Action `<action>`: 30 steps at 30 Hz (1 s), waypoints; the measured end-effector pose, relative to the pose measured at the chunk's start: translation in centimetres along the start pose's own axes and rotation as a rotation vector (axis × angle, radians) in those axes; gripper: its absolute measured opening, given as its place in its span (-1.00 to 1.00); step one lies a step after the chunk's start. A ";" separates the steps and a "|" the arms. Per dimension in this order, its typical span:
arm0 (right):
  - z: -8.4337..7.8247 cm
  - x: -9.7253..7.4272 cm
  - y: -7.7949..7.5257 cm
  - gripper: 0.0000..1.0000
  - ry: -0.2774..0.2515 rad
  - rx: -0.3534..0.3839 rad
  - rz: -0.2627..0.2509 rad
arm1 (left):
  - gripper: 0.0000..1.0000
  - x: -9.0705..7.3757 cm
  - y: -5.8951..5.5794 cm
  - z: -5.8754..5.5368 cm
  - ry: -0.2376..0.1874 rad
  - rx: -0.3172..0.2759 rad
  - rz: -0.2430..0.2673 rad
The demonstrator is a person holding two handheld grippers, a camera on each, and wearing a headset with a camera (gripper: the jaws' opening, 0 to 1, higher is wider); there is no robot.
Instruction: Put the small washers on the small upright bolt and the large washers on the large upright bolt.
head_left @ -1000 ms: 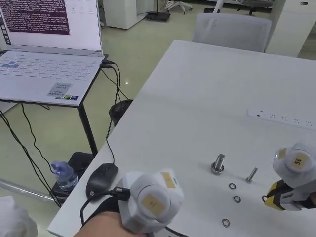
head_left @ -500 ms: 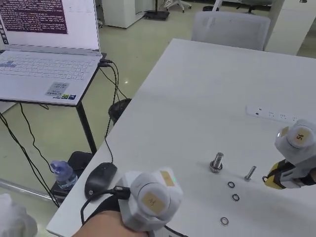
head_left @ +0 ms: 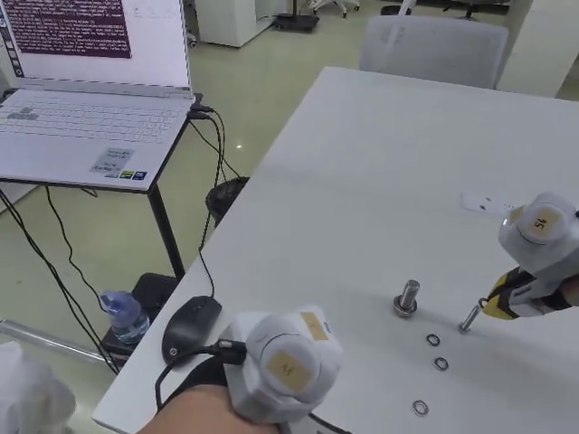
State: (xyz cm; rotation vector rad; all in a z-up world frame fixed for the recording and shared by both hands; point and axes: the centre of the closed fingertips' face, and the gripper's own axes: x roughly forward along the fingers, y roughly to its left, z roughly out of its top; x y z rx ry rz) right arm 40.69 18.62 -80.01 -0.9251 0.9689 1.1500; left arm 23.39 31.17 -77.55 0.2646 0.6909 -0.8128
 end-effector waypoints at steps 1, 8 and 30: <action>-0.1 0.1 0.0 -0.74 0.005 -0.002 0.003 | 0.83 0.0 0.0 -0.1 0.005 0.001 -0.002; -0.1 0.6 -0.2 -0.74 0.010 -0.001 0.007 | 0.80 0.0 0.0 -0.4 0.014 0.010 -0.009; -0.5 2.0 -0.3 -0.74 0.040 -0.014 0.020 | 0.70 -0.3 0.4 -0.5 0.011 0.012 -0.004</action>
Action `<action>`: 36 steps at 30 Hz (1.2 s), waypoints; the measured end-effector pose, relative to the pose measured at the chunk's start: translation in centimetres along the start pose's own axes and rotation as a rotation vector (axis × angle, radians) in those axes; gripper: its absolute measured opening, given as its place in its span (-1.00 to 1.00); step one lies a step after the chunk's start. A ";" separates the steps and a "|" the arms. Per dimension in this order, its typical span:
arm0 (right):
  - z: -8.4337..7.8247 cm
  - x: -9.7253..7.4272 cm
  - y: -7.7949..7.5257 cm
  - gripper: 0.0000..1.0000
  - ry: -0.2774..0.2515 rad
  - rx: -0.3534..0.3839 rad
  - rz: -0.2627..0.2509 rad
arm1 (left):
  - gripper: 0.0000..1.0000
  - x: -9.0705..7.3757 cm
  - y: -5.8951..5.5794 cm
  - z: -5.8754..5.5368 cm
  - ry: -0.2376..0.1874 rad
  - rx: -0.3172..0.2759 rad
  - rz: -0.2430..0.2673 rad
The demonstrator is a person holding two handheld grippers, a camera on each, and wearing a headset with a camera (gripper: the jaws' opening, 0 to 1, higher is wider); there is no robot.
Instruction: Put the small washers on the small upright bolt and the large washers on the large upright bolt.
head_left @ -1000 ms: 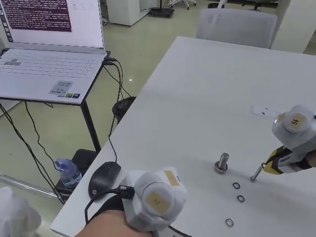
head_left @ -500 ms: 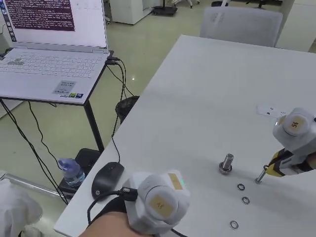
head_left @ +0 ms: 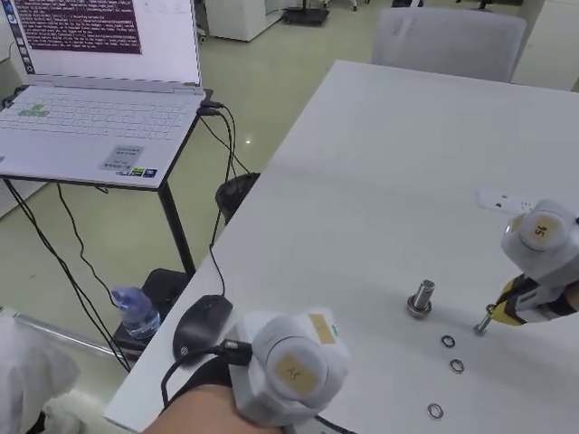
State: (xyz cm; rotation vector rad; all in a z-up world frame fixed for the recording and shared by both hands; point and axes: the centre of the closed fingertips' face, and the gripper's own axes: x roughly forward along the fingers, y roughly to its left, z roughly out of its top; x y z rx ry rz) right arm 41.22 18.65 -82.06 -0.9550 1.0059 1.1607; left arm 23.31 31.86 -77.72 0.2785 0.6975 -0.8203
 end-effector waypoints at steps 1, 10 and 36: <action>0.0 0.1 0.0 -0.74 0.001 -0.002 0.000 | 0.70 0.0 0.0 0.0 0.002 -0.002 -0.001; -0.2 1.0 0.0 -0.74 0.018 -0.005 0.007 | 0.68 -0.1 0.1 0.0 -0.004 -0.004 0.003; -1.0 3.7 0.7 -0.74 0.065 -0.034 0.030 | 0.63 0.0 0.1 -0.6 0.011 -0.014 0.002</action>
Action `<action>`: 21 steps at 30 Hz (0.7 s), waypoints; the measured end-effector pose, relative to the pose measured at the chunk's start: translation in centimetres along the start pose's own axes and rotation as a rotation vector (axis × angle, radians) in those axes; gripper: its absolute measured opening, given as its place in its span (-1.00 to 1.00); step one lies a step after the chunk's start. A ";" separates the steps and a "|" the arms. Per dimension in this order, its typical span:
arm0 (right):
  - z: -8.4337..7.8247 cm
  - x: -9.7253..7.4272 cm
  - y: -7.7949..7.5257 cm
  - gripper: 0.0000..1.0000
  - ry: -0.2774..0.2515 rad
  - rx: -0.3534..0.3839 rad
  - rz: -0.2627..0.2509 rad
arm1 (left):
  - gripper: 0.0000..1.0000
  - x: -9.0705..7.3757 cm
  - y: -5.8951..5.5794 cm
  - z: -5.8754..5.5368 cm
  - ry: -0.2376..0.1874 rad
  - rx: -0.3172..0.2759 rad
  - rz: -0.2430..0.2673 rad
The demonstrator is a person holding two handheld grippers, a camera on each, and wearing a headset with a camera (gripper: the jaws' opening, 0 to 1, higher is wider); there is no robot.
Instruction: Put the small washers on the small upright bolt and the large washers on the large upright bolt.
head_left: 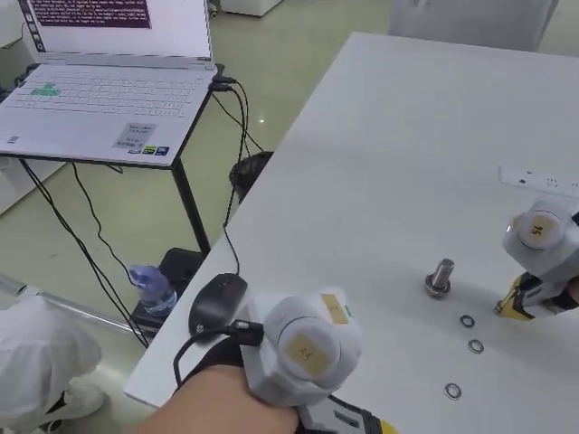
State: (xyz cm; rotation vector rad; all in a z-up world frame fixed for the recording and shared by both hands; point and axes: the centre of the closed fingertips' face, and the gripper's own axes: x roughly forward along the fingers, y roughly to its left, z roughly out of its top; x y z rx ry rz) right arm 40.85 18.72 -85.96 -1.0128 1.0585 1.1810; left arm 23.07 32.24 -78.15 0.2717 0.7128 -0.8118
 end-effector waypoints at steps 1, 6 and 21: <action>0.0 0.0 0.0 -0.74 0.000 0.000 0.000 | 0.63 0.0 0.0 0.0 0.002 0.000 0.000; -0.5 0.2 0.0 -0.74 0.013 -0.003 -0.001 | 0.62 0.1 -0.1 -0.1 0.007 -0.002 -0.001; -0.5 0.4 0.0 -0.73 0.013 -0.001 0.002 | 0.57 -0.1 0.0 -0.1 0.011 -0.005 0.003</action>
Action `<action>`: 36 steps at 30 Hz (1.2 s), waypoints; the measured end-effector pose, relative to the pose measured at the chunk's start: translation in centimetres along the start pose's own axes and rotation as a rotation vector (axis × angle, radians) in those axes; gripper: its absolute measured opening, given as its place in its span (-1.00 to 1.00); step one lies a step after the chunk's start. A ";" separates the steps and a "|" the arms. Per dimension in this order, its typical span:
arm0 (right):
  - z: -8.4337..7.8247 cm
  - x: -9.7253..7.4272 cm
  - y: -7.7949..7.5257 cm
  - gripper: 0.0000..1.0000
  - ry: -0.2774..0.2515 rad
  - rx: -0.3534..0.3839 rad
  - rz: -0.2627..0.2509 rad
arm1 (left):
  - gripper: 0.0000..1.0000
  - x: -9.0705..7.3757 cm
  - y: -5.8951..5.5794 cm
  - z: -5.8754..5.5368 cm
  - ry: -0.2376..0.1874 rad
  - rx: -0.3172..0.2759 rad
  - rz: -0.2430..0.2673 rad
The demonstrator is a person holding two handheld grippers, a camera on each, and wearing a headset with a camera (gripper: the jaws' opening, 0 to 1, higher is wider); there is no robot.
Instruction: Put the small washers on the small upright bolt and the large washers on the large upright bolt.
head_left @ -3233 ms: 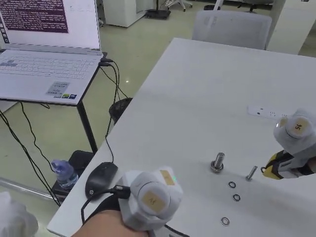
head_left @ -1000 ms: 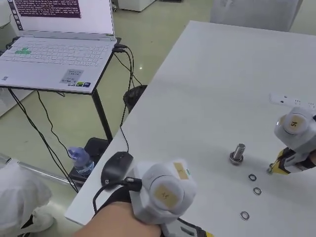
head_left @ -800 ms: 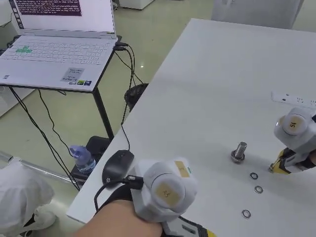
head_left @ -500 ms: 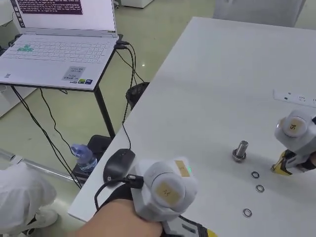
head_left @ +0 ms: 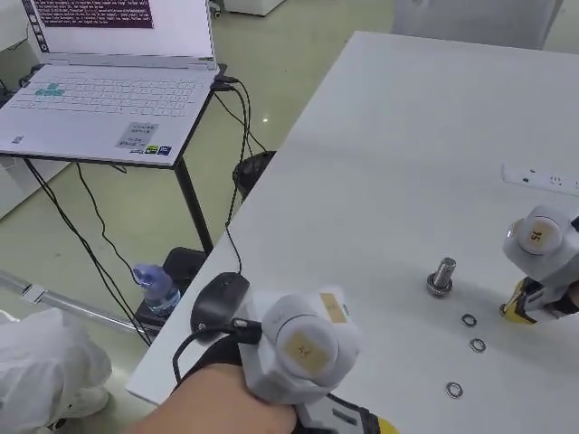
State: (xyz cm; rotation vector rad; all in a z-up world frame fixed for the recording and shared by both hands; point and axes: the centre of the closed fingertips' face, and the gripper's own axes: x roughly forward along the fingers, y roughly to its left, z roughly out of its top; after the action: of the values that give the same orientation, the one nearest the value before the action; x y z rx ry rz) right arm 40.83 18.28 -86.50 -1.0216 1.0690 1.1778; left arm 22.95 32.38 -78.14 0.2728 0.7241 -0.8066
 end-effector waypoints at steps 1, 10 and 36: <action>0.0 0.0 0.0 -0.73 0.000 0.001 0.000 | 0.57 0.0 0.0 0.0 0.000 0.001 0.000; 0.3 -0.3 -0.3 -0.63 -0.018 0.005 -0.011 | 0.57 -0.2 -0.2 0.1 -0.001 -0.001 0.003; 3.9 -2.6 0.4 -0.34 -0.111 -0.076 0.025 | 0.64 -0.7 -0.3 1.1 -0.025 0.004 0.000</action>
State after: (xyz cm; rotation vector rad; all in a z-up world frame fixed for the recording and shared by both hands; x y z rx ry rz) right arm 40.66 21.68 -83.21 -0.9919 0.9591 1.2888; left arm 22.95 32.05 -76.89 0.2661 0.6992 -0.8101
